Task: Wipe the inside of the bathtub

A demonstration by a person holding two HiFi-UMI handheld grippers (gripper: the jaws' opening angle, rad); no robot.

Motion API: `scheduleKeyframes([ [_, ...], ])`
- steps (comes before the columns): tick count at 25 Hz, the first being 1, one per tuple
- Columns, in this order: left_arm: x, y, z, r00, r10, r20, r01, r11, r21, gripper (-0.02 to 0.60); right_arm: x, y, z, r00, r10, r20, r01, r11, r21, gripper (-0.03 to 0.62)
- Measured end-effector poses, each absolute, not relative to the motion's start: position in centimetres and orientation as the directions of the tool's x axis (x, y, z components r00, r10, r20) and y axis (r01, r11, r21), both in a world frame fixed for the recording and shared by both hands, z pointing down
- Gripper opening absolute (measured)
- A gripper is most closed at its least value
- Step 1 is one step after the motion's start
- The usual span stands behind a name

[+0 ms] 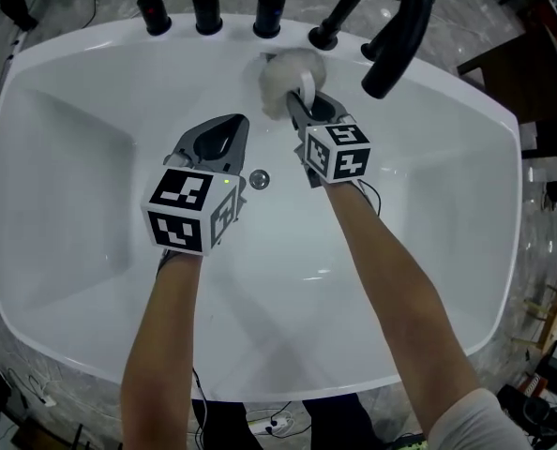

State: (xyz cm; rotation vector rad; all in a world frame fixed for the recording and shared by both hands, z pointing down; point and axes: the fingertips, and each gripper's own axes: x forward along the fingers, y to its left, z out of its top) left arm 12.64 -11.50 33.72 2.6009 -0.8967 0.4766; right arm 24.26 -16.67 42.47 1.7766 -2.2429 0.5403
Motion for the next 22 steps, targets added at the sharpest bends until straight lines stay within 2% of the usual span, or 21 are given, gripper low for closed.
scheduleKeyframes([
  [22,-3.8,-16.9,34.8,0.657,-0.622,0.425,-0.733,-0.658,0.171,0.005,10.7,-23.1,42.8,-0.301,-0.859,0.415,-0.953,0.258,-0.157,0.089],
])
